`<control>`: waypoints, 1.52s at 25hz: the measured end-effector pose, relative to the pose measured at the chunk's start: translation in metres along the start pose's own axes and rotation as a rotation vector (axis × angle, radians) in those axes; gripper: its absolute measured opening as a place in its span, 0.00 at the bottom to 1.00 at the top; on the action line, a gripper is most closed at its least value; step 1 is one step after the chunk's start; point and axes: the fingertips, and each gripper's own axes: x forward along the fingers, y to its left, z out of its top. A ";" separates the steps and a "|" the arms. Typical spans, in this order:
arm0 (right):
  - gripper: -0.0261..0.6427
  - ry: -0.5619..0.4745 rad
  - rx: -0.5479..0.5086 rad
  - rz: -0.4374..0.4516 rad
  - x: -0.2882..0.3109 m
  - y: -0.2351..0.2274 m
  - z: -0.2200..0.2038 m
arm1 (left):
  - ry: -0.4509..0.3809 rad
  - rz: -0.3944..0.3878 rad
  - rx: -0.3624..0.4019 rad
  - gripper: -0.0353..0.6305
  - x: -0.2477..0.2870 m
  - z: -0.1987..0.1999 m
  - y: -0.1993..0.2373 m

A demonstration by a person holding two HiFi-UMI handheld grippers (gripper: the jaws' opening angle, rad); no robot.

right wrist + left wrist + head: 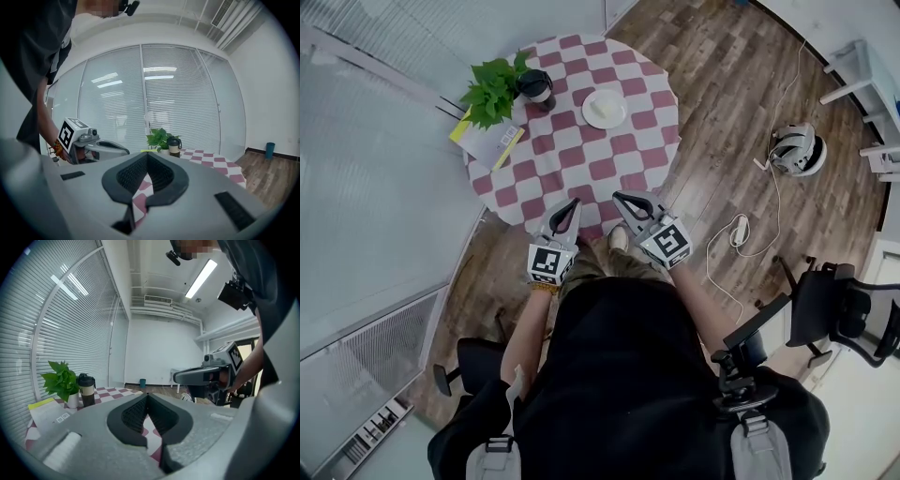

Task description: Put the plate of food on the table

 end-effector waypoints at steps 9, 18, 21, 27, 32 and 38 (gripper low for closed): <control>0.05 0.028 0.006 0.017 0.004 0.003 -0.008 | 0.051 0.018 -0.030 0.06 0.001 -0.018 0.007; 0.05 0.050 0.007 0.053 0.008 0.009 -0.013 | 0.075 0.016 -0.045 0.06 0.002 -0.026 0.009; 0.05 0.055 0.005 0.061 0.011 0.009 -0.015 | 0.083 0.019 -0.047 0.06 0.003 -0.028 0.012; 0.05 0.064 0.013 0.034 0.009 -0.002 -0.018 | 0.087 0.011 -0.047 0.06 0.011 -0.027 0.013; 0.05 0.065 0.032 0.029 0.010 -0.008 -0.021 | 0.092 0.006 -0.045 0.06 0.017 -0.025 0.014; 0.05 0.083 0.051 0.034 0.017 -0.011 -0.025 | 0.106 0.011 -0.051 0.06 0.019 -0.024 0.020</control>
